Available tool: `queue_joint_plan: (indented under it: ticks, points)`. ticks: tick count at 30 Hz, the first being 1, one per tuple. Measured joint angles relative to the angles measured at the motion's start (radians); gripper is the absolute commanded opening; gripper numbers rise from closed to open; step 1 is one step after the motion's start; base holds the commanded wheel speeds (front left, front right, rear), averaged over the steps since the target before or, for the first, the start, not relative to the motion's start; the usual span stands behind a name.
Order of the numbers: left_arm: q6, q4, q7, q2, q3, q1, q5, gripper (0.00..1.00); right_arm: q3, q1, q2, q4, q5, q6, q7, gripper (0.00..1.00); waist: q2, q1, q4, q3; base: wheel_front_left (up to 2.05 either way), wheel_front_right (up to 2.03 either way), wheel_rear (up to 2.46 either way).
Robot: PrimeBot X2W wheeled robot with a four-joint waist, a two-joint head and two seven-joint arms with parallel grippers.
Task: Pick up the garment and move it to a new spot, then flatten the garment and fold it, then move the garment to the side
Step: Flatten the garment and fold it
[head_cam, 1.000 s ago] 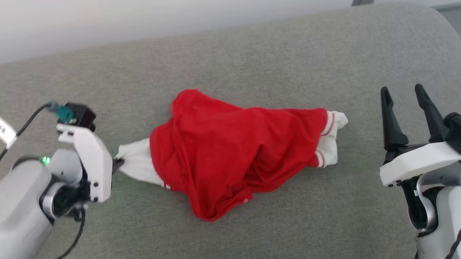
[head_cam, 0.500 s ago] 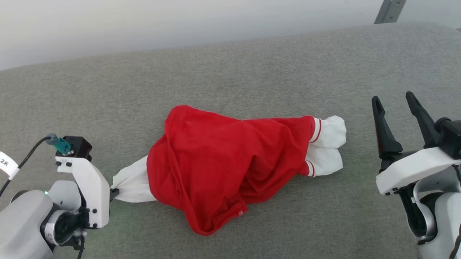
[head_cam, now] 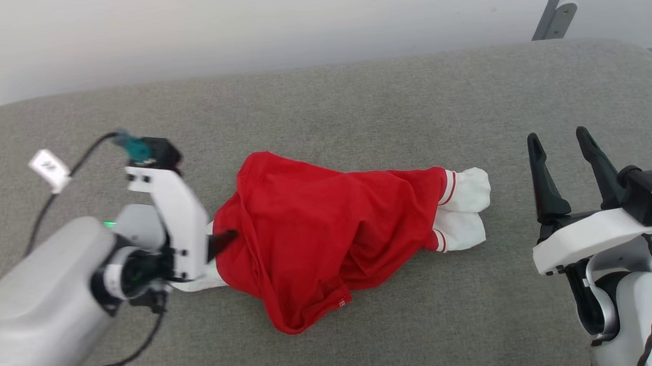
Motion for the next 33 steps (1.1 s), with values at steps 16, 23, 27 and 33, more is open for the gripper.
queue_joint_plan:
  ticks: [16, 23, 27, 33]
  points:
    - [0.039, 0.067, 0.103, -0.086, -0.114, -0.018, 0.056, 0.87, 0.017, -0.011, 0.004, 0.007, -0.005, 0.0, -0.003, 1.0, 0.0, 0.0, -0.064, 0.039, 0.0, 0.0, 0.0]
    - [-0.014, 0.158, 0.096, -0.1, -0.1, -0.048, 0.045, 0.0, 0.016, -0.019, 0.007, 0.018, -0.005, 0.0, -0.022, 1.0, 0.0, 0.0, -0.082, 0.048, 0.0, 0.0, 0.0]
    - [-0.027, 0.16, 0.08, -0.103, -0.063, -0.097, 0.036, 0.0, 0.011, -0.019, 0.007, 0.02, -0.006, 0.0, -0.025, 1.0, 0.0, 0.0, -0.081, 0.045, 0.0, 0.0, 0.0]
    - [-0.036, 0.171, 0.063, -0.111, -0.024, -0.159, 0.029, 0.0, 0.009, -0.018, 0.007, 0.02, -0.008, 0.0, -0.032, 1.0, 0.0, 0.0, -0.083, 0.049, 0.0, 0.0, 0.0]
